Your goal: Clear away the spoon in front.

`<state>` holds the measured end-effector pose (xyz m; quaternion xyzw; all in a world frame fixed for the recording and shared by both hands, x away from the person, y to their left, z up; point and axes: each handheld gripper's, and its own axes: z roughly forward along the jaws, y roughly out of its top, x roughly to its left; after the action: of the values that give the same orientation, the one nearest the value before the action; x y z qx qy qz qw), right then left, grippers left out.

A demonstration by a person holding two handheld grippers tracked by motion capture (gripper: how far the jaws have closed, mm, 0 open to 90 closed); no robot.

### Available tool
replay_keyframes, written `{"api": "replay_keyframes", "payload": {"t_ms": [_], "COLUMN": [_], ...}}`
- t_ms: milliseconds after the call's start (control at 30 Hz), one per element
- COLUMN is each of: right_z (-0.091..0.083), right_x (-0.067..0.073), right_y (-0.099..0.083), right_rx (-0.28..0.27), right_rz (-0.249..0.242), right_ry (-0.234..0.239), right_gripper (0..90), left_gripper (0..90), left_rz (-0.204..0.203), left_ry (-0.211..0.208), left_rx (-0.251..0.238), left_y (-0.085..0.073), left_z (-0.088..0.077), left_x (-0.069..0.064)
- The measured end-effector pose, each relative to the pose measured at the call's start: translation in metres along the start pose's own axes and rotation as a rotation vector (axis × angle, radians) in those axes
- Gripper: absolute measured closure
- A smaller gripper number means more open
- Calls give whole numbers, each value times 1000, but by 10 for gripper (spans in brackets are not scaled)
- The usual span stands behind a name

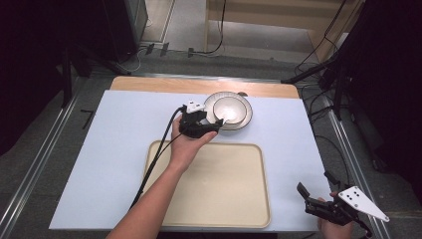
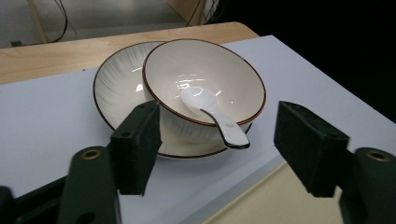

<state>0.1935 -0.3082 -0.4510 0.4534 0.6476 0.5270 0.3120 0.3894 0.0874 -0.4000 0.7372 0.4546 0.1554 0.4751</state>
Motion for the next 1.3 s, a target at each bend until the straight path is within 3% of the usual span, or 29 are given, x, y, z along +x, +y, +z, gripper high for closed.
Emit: {"api": "replay_keyframes", "payload": {"t_ms": [233,633,900,1067,1167,1300], "right_z": [0,0,-1,-2,-2,-1], "right_x": [1,0,0,1,0,0], "right_y": [0,0,1,1,1,0], "right_rx": [-2,-3,-7,-8,-8,-7], "right_rz": [-6,-2,-4,-3,-5,1], "right_ry": [4,7,7,7,6,5], "right_gripper": [0,0,0,0,0,0], "left_gripper": [475,561,693,746,824,858], "left_rz": [-58,-161,-173,-199,-195,-184], "left_ry": [-9,-41,-73,-70,-58,-56], "left_rx": [20,81,84,91,107,107], "left_y": [0,0,-3,-2,-4,-4], "left_z": [13,34,36,37,38,38], "left_x": [0,5,1,2,3,2]}}
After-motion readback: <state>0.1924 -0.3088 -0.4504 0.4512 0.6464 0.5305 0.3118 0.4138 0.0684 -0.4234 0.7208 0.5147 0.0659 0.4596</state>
